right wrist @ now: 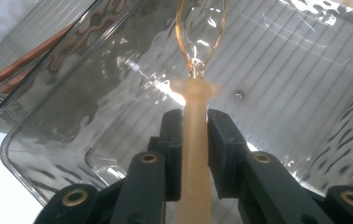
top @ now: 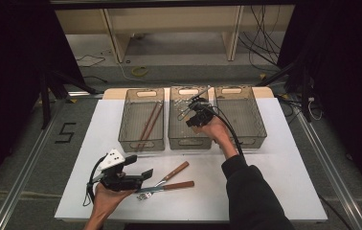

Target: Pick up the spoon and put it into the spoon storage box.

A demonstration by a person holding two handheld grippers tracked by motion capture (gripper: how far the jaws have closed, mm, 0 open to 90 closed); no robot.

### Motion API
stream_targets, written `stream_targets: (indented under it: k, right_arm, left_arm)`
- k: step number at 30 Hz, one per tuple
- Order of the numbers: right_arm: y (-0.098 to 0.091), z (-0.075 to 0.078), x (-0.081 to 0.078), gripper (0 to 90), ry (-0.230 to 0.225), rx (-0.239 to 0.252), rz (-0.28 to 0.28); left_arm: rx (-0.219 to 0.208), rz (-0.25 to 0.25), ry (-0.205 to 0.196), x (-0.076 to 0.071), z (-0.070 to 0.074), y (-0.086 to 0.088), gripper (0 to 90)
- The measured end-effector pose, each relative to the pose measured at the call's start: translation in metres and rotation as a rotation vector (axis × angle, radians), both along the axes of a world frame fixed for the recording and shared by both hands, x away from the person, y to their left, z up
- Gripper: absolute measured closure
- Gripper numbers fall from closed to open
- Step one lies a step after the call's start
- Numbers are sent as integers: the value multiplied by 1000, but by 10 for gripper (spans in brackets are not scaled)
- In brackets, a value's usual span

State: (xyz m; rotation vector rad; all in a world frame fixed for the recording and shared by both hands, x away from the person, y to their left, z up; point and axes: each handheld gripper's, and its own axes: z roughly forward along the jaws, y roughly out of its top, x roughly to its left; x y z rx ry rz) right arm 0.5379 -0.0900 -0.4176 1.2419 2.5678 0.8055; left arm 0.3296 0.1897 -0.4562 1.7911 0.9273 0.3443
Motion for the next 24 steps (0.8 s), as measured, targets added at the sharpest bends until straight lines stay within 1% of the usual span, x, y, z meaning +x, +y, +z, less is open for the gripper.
stream_targets:
  k: [1, 2, 3, 6, 7, 10, 14, 16, 19, 20, 21, 24]
  right_arm:
    - [0, 0, 0, 741, 4, 2, 2]
    - [-1, 0, 0, 673, 13, 15, 8]
    - [-1, 0, 0, 647, 14, 18, 11]
    - [-3, 6, -5, 597, -3, 41, 39]
    - [-4, 9, -7, 566, -9, 50, 52]
    - [-5, 18, -19, 513, -23, 66, 103]
    - [-7, 27, -37, 485, -42, 85, 174]
    - [-7, 29, -45, 477, -42, 95, 196]
    - [-8, 30, -56, 459, -53, 104, 243]
    - [-8, 31, -59, 452, -50, 108, 246]
    - [-9, 31, -62, 446, -58, 102, 262]
    - [-9, 30, -71, 430, -52, 111, 292]
  left_arm:
    - [0, 0, -1, 0, 0, 0, 157]
    - [0, 0, -1, 0, 0, 0, 157]
    - [0, 1, -1, 0, 0, 0, 157]
    - [-5, 5, -4, 0, 0, 1, 157]
    - [-7, 6, -4, 0, 0, 1, 157]
    - [-9, 7, -5, 0, 0, 1, 157]
    - [-11, 9, -5, 0, 0, 1, 157]
    - [-11, 11, -5, 0, 0, 2, 157]
    - [-13, 13, -6, 0, 0, 2, 157]
    - [-13, 12, -5, 0, 0, 2, 157]
    - [-12, 12, -7, 0, 1, 2, 157]
    - [-17, 16, -9, 0, 1, 3, 157]
